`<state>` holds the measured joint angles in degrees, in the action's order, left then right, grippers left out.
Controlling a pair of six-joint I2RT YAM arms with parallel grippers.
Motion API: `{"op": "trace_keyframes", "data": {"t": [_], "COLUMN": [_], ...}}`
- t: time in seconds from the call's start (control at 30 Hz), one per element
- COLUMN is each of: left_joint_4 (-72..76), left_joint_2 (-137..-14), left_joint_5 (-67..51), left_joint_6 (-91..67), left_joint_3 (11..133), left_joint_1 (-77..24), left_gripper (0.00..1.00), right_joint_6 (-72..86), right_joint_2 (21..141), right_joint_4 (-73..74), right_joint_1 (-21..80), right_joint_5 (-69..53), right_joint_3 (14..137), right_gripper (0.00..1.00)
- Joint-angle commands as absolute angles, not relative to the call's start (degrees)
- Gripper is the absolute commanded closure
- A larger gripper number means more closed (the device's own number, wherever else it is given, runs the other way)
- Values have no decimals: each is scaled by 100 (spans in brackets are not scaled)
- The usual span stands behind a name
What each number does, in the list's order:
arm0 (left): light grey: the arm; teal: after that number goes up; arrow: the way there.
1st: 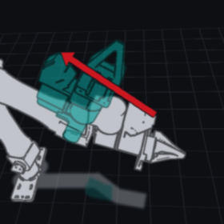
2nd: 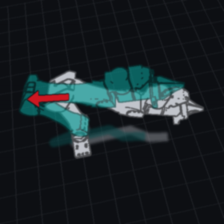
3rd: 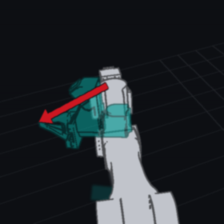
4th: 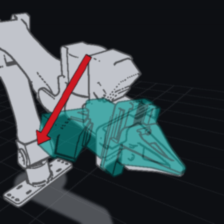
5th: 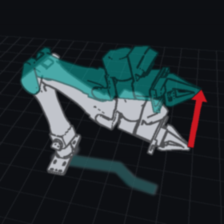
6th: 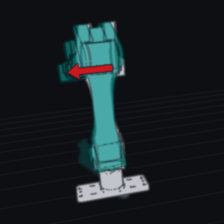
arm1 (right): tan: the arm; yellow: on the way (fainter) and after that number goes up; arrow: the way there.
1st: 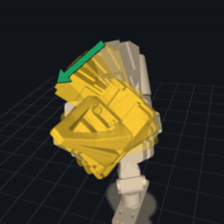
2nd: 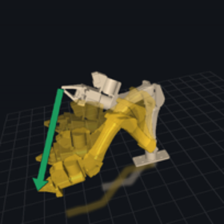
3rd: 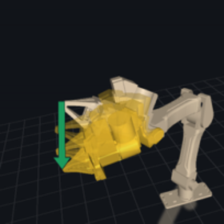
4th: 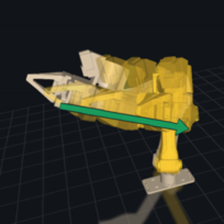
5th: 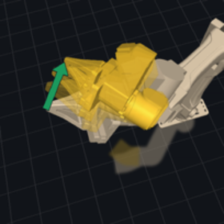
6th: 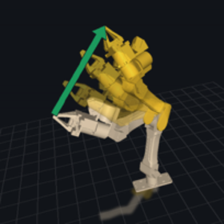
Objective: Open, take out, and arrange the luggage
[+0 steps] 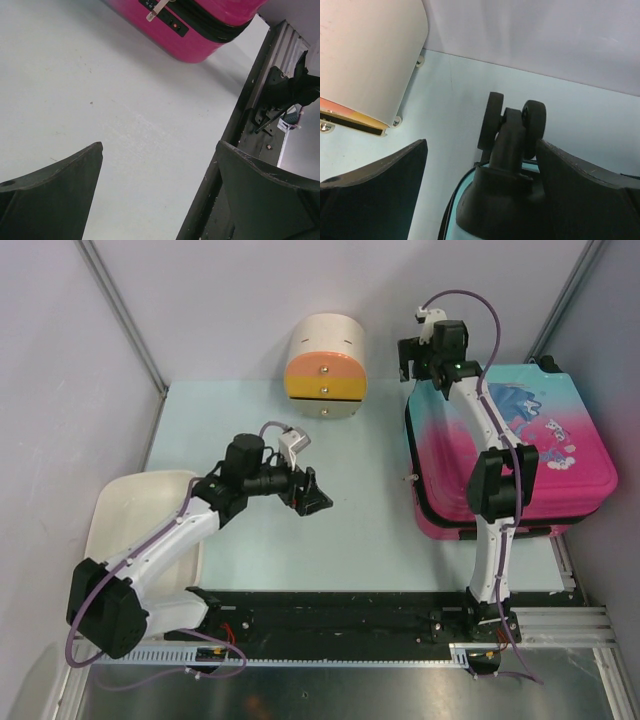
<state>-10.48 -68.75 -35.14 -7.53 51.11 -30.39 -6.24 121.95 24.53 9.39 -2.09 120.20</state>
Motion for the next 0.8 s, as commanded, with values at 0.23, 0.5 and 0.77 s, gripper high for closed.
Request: {"op": "trace_keyframes", "data": {"t": [0.23,0.5,0.77], "left_joint_4": [-932,-949,-949], "left_joint_2": [-6530,-6565,-6443], "left_joint_5": [-3480,-3445,-3340], "left_joint_6": [-738,-747,-826], "left_joint_3": [4887,4834,4685], "left_joint_1": [-2848,-2769,-2663], "left_gripper": [0,0,0], "right_joint_6": [-642,-1062,-2143], "right_joint_2": [12568,12911,13420], "right_joint_4": [1100,-463,-1670], "right_joint_1": [765,650,800], "right_joint_5": [165,1229,1810], "right_joint_3": [12147,12076,11830], "right_gripper": [4,4,0]}}
